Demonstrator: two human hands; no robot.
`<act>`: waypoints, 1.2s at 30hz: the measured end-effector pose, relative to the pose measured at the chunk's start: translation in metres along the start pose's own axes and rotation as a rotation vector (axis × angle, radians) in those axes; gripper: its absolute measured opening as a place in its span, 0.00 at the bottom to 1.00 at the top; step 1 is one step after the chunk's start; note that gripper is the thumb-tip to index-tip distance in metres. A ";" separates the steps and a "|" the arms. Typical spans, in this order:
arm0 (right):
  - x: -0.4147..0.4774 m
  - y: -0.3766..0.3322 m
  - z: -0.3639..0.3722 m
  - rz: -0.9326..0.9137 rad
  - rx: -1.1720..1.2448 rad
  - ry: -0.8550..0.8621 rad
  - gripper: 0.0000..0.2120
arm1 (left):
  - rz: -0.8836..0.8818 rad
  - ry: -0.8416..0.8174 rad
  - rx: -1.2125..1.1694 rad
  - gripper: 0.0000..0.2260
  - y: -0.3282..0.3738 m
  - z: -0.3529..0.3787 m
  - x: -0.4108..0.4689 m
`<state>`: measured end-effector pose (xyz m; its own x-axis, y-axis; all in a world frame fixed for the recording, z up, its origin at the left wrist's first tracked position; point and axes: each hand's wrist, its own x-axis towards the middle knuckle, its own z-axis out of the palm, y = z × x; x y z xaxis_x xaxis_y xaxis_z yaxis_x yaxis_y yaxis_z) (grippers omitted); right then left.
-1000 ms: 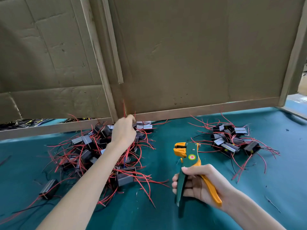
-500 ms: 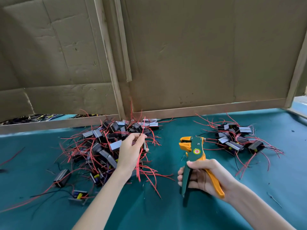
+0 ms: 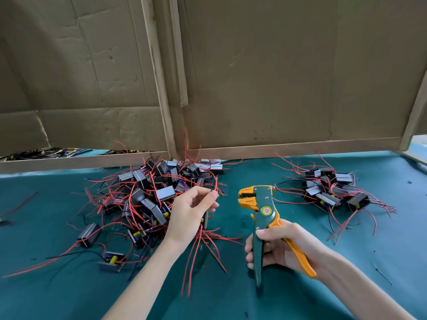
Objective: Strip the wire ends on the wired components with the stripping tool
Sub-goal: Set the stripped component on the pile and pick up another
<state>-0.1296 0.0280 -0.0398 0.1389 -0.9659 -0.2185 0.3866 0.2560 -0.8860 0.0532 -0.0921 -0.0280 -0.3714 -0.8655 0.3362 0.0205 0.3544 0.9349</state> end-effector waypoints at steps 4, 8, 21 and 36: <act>0.000 0.002 -0.002 -0.005 0.012 -0.042 0.19 | 0.030 -0.014 -0.003 0.04 0.007 0.001 -0.004; 0.000 0.001 0.000 -0.039 -0.027 -0.087 0.19 | 0.083 -0.025 -0.075 0.08 0.018 -0.003 -0.005; -0.005 0.000 0.002 -0.084 -0.104 -0.174 0.12 | 0.055 -0.065 0.019 0.06 0.019 -0.008 -0.014; -0.016 -0.003 0.011 -0.131 -0.245 -0.223 0.12 | 0.008 -0.227 0.028 0.04 0.034 -0.011 -0.017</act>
<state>-0.1224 0.0433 -0.0294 0.3086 -0.9508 -0.0262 0.1875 0.0878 -0.9783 0.0709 -0.0688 -0.0006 -0.5708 -0.7618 0.3063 -0.0002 0.3732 0.9278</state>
